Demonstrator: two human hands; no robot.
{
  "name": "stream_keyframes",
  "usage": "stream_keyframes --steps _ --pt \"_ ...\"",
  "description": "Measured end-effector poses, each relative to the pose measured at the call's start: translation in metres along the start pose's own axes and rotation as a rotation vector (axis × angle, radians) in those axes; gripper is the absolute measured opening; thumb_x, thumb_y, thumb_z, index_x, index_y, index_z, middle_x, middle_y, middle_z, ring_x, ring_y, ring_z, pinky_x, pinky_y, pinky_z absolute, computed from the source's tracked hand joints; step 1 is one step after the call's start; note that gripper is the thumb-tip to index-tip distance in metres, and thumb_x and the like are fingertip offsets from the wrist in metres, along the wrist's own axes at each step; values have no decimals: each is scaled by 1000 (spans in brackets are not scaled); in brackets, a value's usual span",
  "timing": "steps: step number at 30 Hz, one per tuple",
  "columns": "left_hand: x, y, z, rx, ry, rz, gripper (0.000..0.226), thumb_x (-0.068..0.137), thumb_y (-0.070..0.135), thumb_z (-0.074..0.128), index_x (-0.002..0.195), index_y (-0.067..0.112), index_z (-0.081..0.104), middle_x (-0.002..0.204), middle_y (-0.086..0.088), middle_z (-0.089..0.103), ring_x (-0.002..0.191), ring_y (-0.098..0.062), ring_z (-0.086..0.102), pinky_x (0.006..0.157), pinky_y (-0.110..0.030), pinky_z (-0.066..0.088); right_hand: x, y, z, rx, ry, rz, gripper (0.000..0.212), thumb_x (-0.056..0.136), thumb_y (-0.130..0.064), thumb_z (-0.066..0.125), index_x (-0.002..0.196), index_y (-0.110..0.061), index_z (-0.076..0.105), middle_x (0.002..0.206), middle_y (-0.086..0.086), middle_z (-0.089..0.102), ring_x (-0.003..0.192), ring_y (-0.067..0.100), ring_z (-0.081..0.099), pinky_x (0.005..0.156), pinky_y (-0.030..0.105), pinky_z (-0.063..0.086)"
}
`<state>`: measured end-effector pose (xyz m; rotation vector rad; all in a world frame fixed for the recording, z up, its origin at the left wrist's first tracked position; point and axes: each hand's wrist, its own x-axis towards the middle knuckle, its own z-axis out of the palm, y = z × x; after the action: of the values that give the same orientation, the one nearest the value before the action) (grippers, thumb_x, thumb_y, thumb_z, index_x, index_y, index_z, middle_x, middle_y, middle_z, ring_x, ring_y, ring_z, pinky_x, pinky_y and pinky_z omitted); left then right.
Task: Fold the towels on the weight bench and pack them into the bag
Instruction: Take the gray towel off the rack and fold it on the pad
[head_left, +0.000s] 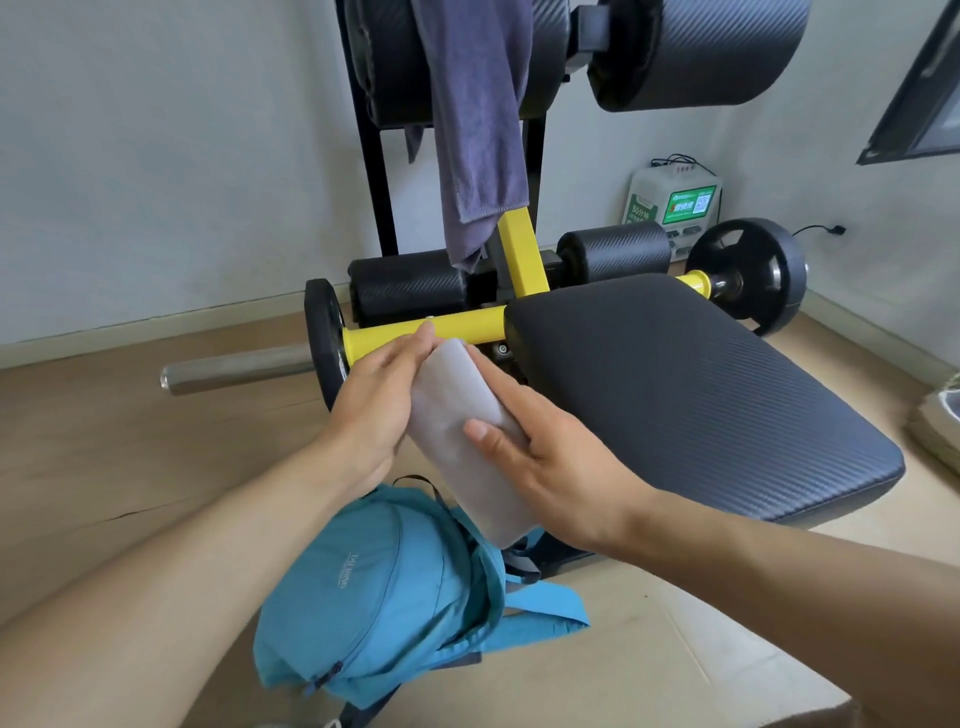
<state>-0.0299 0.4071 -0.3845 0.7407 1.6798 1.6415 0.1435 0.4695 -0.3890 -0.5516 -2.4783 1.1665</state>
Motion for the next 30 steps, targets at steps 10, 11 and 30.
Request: stream_keyframes --steps 10,11,30 --pt "-5 -7 -9 380 9 285 14 96 34 67 87 28 75 90 15 75 95 -5 68 89 -32 52 7 10 9 -181 10 -1 59 103 -51 43 156 -50 18 99 -20 46 94 10 53 87 40 50" --pt "-4 -8 -9 391 25 295 16 97 29 64 86 28 76 91 14 75 96 -5 68 88 -31 51 8 11 9 -156 13 6 58 103 -52 44 156 -50 20 102 -19 48 97 9 53 89 39 50" --pt "28 -72 -40 838 -126 -81 22 103 29 52 121 25 64 116 6 66 99 -16 60 75 -26 41 -1 48 68 -76 -143 566 37 108 -36 37 139 -26 55 115 1 64 102 21 59 85 30 49"
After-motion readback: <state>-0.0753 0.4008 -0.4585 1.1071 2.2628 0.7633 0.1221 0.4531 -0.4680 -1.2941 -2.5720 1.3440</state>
